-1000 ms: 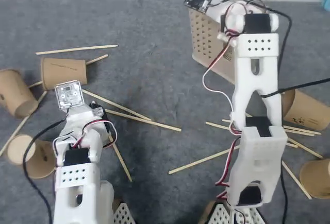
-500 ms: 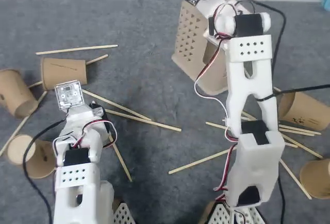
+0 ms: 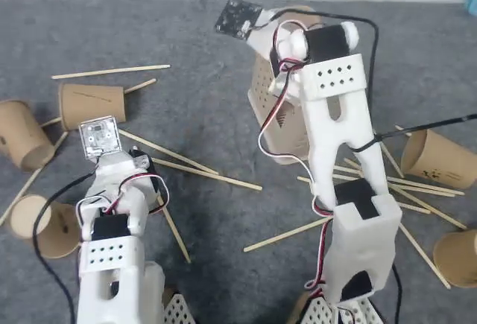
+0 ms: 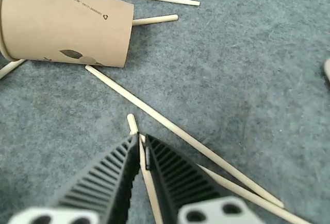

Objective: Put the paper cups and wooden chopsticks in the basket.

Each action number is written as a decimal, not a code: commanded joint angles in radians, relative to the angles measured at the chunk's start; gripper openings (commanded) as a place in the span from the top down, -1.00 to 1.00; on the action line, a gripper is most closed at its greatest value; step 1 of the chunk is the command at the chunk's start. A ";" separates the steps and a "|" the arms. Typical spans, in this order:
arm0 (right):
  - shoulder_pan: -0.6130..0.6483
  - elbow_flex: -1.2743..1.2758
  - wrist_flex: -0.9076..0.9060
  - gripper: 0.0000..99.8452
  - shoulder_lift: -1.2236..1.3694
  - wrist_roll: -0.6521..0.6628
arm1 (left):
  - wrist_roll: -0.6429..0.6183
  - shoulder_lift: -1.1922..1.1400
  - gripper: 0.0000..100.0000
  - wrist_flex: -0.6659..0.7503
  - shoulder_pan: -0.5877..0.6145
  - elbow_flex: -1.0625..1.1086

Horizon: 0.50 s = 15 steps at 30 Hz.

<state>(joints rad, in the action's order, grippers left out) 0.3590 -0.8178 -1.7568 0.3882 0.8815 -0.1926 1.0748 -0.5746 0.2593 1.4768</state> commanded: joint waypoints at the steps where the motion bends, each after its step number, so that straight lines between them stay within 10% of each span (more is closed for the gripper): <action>1: 0.021 0.000 -0.039 0.57 -0.090 0.035 | 0.000 -0.006 0.97 0.029 0.009 -0.030; 15: 0.133 0.193 -0.039 0.48 -0.392 0.032 | 0.000 -0.006 0.97 0.029 0.009 -0.030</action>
<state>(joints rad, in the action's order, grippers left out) 0.4787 -0.6276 -1.7568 0.1135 0.9122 -0.1926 1.0748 -0.5746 0.2593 1.4768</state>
